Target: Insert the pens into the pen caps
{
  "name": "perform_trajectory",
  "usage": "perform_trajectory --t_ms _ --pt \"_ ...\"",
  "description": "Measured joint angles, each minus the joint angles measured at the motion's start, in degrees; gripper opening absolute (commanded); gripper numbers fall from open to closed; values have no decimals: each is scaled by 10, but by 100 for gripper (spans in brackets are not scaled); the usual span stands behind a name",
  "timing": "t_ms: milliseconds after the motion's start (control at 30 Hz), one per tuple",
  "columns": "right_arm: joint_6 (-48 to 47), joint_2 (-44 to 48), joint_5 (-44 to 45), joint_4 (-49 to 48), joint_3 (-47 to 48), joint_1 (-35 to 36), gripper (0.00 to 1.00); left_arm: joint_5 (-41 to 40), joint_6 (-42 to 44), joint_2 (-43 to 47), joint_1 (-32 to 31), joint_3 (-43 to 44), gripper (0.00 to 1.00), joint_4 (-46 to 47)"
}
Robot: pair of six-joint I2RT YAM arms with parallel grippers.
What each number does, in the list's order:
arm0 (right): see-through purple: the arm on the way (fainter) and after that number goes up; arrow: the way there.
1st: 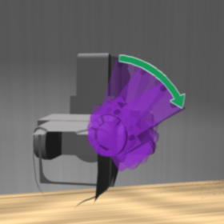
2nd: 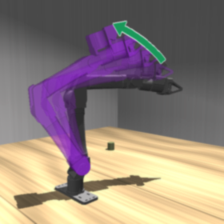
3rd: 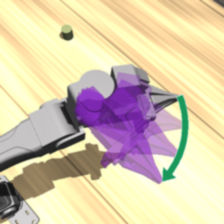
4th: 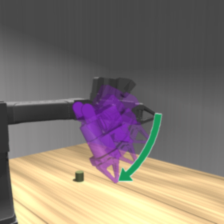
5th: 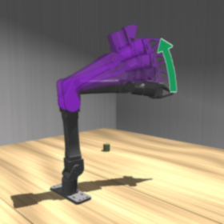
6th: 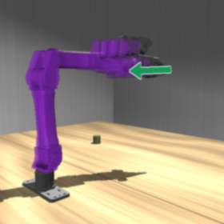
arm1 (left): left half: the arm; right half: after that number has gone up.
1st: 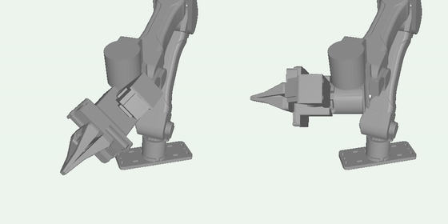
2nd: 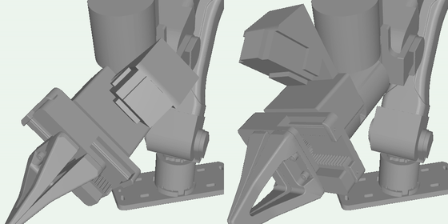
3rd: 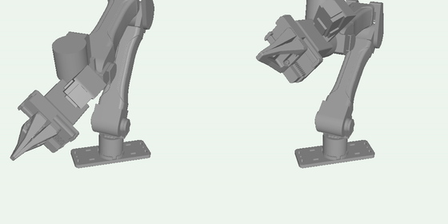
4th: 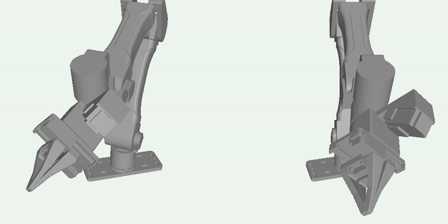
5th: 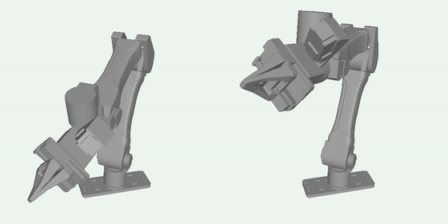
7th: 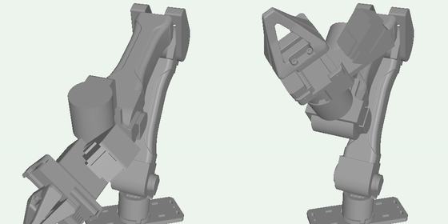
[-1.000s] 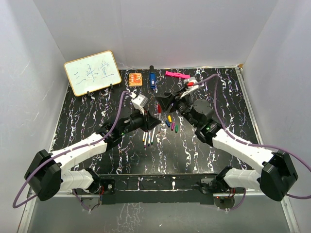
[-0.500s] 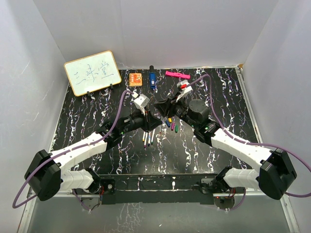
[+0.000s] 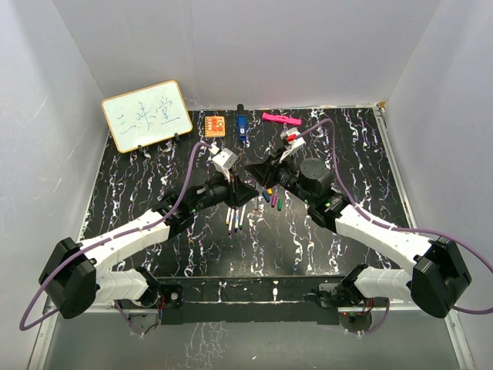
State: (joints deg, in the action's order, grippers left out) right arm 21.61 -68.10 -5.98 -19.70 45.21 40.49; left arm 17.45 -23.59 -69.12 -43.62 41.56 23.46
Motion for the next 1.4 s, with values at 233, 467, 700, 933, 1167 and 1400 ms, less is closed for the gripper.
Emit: perform_trajectory --t_ms 233,467,700,933,1167,1400 --pt "-1 0 -7 -16 -1 0 0 -3 -5 3 10 0 0 8" --pt "-1 -4 -6 -35 -1 -2 0 19 -22 4 35 0 0 19" --pt "5 -9 4 -41 -4 -3 0 43 -34 -7 46 0 0 25" --pt "-5 -47 26 -35 21 -2 62 54 -56 -24 54 0 0 42" --pt "-35 -71 68 -18 58 -1 87 43 -53 -8 57 0 0 35" --pt "-61 -42 127 -34 73 -1 92 -9 -44 2 57 -8 0 -46"
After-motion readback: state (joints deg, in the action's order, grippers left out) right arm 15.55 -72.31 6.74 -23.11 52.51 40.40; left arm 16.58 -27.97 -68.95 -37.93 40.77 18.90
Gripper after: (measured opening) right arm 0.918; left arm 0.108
